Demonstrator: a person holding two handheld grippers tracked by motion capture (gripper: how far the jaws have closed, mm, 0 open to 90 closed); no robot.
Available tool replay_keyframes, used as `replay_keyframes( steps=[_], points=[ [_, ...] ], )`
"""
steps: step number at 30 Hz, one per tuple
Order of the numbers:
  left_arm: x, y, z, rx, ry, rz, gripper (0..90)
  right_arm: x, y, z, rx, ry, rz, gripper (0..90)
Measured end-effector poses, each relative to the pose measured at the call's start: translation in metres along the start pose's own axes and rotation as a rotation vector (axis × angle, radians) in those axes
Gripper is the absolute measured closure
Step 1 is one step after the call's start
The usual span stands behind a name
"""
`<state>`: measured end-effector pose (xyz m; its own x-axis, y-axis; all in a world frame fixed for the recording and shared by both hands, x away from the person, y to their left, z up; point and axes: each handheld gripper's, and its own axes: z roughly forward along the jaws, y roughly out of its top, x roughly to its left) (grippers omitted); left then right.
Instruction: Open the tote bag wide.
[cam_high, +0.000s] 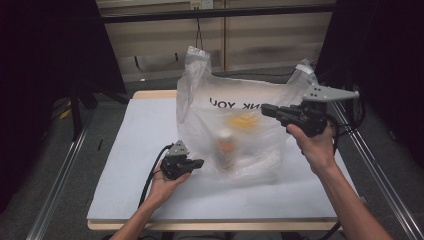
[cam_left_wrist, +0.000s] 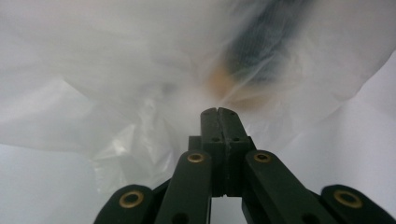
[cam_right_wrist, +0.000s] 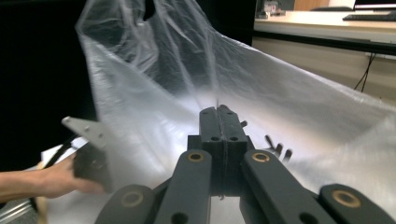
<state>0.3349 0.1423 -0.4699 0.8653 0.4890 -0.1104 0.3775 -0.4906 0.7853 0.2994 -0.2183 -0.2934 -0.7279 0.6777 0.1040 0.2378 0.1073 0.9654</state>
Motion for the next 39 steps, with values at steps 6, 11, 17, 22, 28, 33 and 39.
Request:
replay_keyframes(
  steps=[6,11,17,22,28,33,39],
  points=[
    [0.003,-0.005,0.005,0.047,0.01,-0.006,90.0,-0.02,0.021,0.023,0.074,-0.027,0.017,90.0],
    [0.006,-0.011,0.007,0.095,0.02,-0.02,90.0,-0.021,0.02,0.041,0.191,-0.058,-0.002,90.0],
    [0.008,-0.012,0.001,0.069,0.011,-0.028,90.0,-0.011,-0.003,0.053,0.259,-0.007,0.006,90.0],
    [0.003,-0.007,-0.012,0.006,0.003,-0.03,90.0,-0.001,-0.019,0.053,0.25,0.001,0.002,90.0],
    [-0.015,0.003,-0.036,-0.081,-0.043,-0.02,90.0,0.007,-0.026,0.053,0.251,0.009,0.009,90.0],
    [-0.03,0.015,-0.05,-0.155,-0.088,0.005,90.0,0.01,-0.026,0.053,0.219,0.014,0.015,90.0],
    [-0.053,0.05,-0.077,-0.254,-0.101,0.09,90.0,0.017,-0.019,0.055,0.188,0.029,0.017,90.0]
  ],
)
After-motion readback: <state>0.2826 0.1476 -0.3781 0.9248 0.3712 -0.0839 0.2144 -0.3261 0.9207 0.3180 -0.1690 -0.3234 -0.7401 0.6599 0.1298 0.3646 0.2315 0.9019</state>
